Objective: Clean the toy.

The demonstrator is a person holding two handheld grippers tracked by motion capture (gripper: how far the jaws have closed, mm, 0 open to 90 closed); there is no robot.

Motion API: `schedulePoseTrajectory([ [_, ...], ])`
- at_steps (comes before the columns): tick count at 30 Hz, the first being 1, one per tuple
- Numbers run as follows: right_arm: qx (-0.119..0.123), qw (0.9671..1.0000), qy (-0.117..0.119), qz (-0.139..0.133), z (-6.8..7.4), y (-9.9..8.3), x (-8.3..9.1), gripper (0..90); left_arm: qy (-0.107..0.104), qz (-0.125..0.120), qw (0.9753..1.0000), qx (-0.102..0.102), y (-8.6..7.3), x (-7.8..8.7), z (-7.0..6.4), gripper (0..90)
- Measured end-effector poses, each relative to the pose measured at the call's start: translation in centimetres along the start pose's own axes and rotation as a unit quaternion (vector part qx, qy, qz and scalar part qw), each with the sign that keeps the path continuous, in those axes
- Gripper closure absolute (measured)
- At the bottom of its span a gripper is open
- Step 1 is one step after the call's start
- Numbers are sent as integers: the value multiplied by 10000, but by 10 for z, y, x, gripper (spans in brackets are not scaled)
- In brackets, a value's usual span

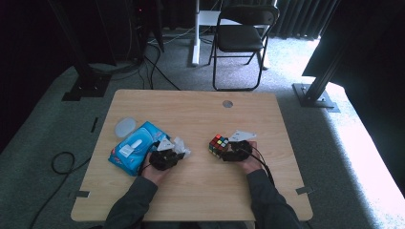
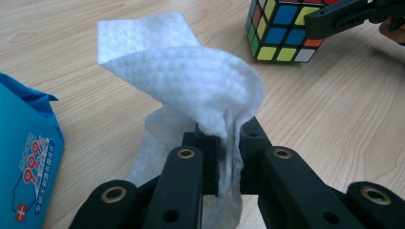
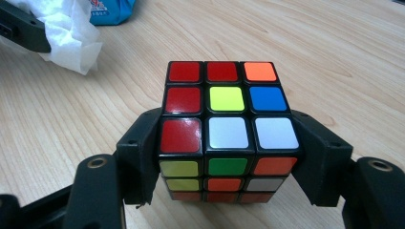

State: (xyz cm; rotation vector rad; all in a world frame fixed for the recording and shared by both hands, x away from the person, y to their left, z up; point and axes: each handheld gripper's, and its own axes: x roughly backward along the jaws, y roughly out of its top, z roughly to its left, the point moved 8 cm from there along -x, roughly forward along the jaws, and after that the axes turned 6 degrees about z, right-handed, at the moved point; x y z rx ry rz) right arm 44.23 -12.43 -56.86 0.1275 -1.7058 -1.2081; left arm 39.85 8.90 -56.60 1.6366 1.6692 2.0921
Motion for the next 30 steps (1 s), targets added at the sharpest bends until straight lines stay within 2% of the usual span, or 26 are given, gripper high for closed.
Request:
schedulePoseTrajectory([
  [6,54,9999,-40,76,1,-3,-3,342,14,42,10000,15,-4,-1,2,819],
  [19,-29,10000,14,61,0,-5,-4,341,7,129,9999,30,-9,-7,1,802],
  [26,-17,10000,49,71,-1,-6,-4,333,69,164,9998,47,-11,-8,2,761],
  [30,-46,9999,113,-13,0,-4,-2,292,141,156,9997,111,-12,-8,4,714],
])
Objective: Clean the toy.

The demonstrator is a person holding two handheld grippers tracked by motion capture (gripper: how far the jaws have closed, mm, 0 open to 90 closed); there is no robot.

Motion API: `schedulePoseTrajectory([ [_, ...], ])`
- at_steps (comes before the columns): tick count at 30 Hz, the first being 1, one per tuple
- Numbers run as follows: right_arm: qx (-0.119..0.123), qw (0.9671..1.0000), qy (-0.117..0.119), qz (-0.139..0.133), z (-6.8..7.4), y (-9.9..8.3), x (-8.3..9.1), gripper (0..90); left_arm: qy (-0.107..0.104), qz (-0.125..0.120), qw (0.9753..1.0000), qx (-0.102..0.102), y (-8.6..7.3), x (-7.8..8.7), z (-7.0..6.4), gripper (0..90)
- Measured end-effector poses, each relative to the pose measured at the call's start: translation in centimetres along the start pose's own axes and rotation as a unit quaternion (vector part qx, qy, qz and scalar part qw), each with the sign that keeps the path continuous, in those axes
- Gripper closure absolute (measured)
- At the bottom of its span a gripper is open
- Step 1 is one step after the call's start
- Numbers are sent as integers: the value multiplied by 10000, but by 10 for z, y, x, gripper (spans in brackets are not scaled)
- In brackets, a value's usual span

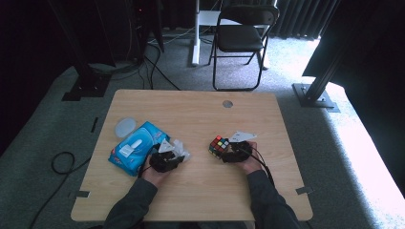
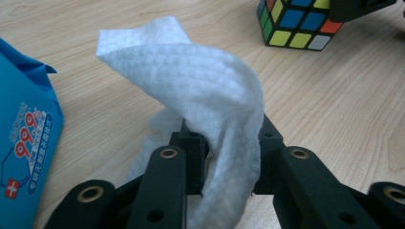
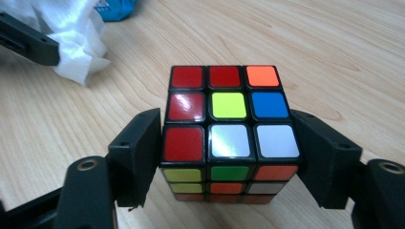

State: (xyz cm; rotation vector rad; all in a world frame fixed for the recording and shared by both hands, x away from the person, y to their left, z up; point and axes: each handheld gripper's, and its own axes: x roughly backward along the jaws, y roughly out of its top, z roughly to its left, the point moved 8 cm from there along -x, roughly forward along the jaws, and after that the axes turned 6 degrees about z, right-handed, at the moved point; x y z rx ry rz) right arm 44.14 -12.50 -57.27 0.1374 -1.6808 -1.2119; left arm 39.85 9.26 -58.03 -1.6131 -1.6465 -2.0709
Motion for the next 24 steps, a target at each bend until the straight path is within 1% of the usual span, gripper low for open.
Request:
schedulePoseTrajectory([
  [3,-33,10000,5,-34,0,1,1,278,-21,-18,10000,32,0,1,1,655],
  [4,-38,10000,-25,-40,-1,1,2,273,-3,-30,10000,32,0,2,1,629],
  [7,-28,9999,-16,-98,0,3,4,269,42,-99,9999,50,2,5,2,582],
  [13,-50,9997,21,-245,1,8,9,266,131,-174,9997,69,3,11,5,521],
  [16,-46,9995,21,-322,1,11,13,265,165,-201,9996,85,3,14,6,505],
  [18,-86,9992,31,-390,0,13,16,265,194,-219,9995,90,3,16,7,496],
  [24,-120,9983,-42,-561,-5,18,25,267,288,-203,9993,91,0,22,10,485],
])
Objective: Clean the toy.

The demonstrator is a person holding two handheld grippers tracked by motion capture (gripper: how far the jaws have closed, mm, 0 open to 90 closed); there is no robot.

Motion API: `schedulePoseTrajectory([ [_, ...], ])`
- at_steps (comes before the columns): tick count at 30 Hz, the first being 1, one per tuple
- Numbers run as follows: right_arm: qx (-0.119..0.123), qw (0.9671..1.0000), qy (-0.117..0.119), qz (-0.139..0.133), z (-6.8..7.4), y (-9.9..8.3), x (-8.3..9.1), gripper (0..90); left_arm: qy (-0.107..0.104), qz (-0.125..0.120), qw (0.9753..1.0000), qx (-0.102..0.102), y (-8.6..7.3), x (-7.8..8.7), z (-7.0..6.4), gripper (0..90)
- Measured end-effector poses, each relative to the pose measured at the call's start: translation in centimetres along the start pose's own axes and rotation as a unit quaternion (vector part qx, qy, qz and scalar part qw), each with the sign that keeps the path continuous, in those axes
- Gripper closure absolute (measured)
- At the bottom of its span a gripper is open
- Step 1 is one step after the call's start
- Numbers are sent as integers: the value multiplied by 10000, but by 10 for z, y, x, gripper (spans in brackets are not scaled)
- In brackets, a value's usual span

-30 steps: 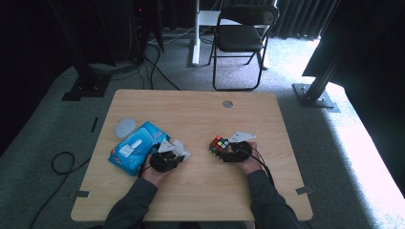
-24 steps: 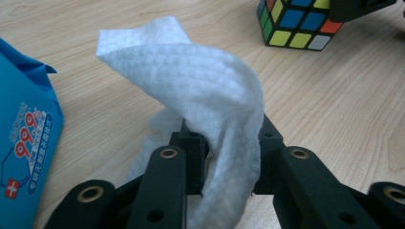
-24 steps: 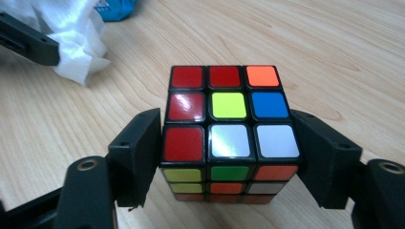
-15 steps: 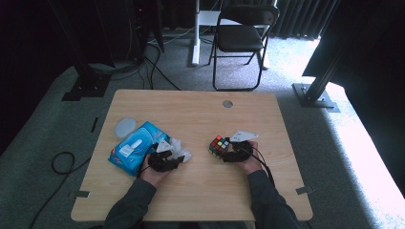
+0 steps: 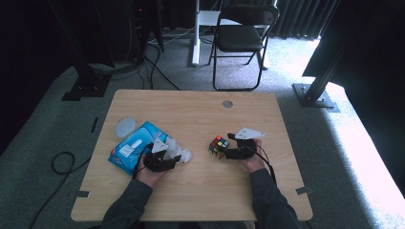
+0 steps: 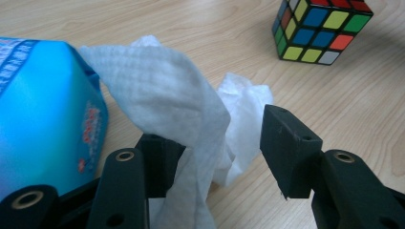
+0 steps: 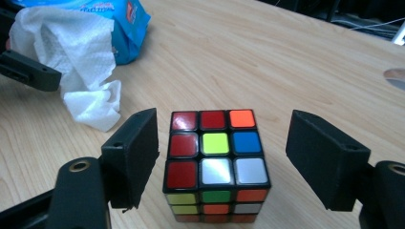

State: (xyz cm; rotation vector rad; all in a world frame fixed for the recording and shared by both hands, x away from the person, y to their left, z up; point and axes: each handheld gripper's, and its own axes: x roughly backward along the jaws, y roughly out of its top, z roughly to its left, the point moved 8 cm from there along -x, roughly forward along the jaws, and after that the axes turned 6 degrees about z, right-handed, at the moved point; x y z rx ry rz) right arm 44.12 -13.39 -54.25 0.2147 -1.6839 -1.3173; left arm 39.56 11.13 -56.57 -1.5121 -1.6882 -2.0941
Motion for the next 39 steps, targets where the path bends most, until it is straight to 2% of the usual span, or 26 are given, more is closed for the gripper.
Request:
schedulePoseTrajectory([
  [8,-168,9996,-171,-150,-13,1,9,269,102,104,9999,13,-6,4,4,460],
  [18,-394,9984,-343,-230,-29,-3,17,269,182,78,9997,117,-8,6,9,444],
  [20,-428,9980,-406,-227,-33,-4,19,270,311,146,9994,103,-9,6,11,419],
  [22,-482,9977,-420,-238,-36,-6,20,272,454,292,9985,44,-10,5,12,350],
  [26,-531,9974,-434,-237,-38,-8,21,272,914,503,9944,-147,-10,4,14,275],
  [29,-506,9975,-425,-229,-38,-8,20,272,1016,476,9936,-126,-9,7,15,224],
  [33,-491,9977,-415,-227,-37,-8,20,273,1014,371,9941,-79,-6,11,16,167],
  [36,-495,9976,-421,-239,-37,-8,21,273,1120,338,9930,-142,-4,14,15,128],
  [39,-482,9977,-413,-229,-37,-8,21,273,1157,190,9930,-157,-1,18,15,92],
])
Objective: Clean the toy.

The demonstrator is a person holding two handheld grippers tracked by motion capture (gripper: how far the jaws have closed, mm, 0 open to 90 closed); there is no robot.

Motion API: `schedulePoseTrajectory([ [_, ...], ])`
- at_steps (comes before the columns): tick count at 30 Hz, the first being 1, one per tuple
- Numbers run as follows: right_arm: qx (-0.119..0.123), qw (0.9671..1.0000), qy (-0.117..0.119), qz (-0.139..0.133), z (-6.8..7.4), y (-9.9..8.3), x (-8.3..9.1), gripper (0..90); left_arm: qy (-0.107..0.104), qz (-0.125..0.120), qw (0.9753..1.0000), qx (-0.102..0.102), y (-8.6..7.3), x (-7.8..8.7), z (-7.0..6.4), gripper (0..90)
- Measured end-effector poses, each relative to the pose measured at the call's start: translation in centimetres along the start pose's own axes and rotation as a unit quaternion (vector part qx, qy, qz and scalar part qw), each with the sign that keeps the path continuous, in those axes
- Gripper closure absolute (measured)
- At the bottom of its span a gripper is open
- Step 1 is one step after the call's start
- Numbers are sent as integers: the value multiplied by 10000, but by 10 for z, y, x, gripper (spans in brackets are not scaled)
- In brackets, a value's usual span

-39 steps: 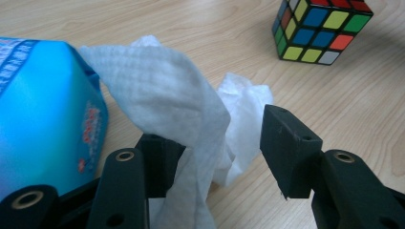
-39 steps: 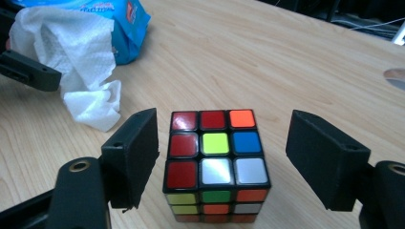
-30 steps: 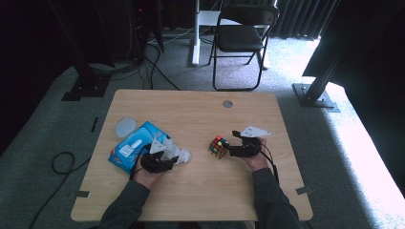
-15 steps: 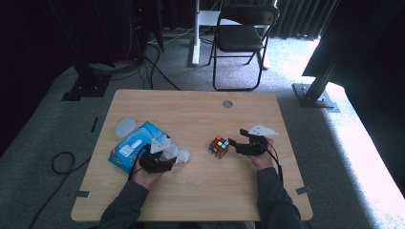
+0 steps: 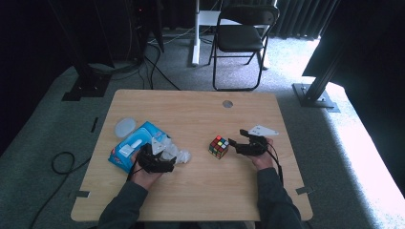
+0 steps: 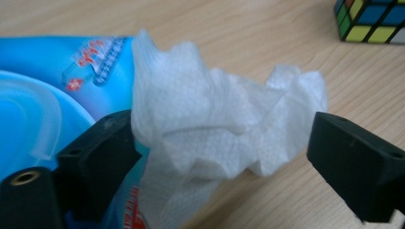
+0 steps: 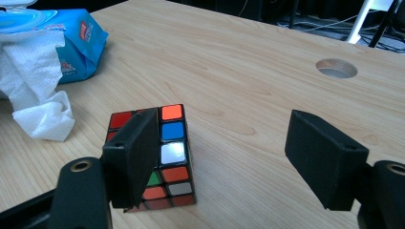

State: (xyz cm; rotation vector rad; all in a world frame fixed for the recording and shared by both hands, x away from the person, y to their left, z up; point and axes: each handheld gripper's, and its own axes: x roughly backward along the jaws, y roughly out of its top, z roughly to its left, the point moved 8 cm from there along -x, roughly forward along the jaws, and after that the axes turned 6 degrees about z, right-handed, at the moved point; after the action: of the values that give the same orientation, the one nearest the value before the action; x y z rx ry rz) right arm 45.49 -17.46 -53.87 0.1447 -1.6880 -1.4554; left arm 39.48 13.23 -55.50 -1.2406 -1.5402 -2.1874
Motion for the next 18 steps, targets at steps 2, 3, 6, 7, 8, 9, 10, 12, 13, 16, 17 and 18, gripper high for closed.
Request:
schedulePoseTrajectory([
  [2,6,10000,5,-2,1,0,0,274,-16,-133,9999,64,2,4,3,92],
  [3,6,10000,5,-2,1,0,0,274,-15,-186,9998,87,3,6,4,92],
  [6,9,10000,10,-4,1,0,0,274,23,-358,9993,118,6,13,8,92],
  [7,8,10000,7,-2,1,0,0,274,-3,-439,9989,143,7,16,9,93],
  [8,10,10000,11,-5,1,0,0,274,-21,-493,9986,168,7,18,10,92],
  [9,12,10000,12,-7,1,1,0,274,-5,-563,9982,193,8,20,12,93],
  [10,13,10000,17,-8,2,1,0,274,-79,-626,9978,207,9,23,13,93],
  [12,18,10000,17,-18,2,1,0,274,-82,-683,9973,237,10,26,14,93],
  [13,18,10000,17,-18,2,1,0,274,-82,-683,9973,237,10,26,14,93],
  [16,0,10000,6,-20,1,1,0,274,-149,-779,9962,346,11,30,19,108],
  [17,-1,10000,-1,-21,1,1,0,274,-127,-801,9959,391,11,31,20,114],
  [18,0,10000,-5,-25,0,1,1,274,-144,-814,9957,424,10,32,22,115],
])
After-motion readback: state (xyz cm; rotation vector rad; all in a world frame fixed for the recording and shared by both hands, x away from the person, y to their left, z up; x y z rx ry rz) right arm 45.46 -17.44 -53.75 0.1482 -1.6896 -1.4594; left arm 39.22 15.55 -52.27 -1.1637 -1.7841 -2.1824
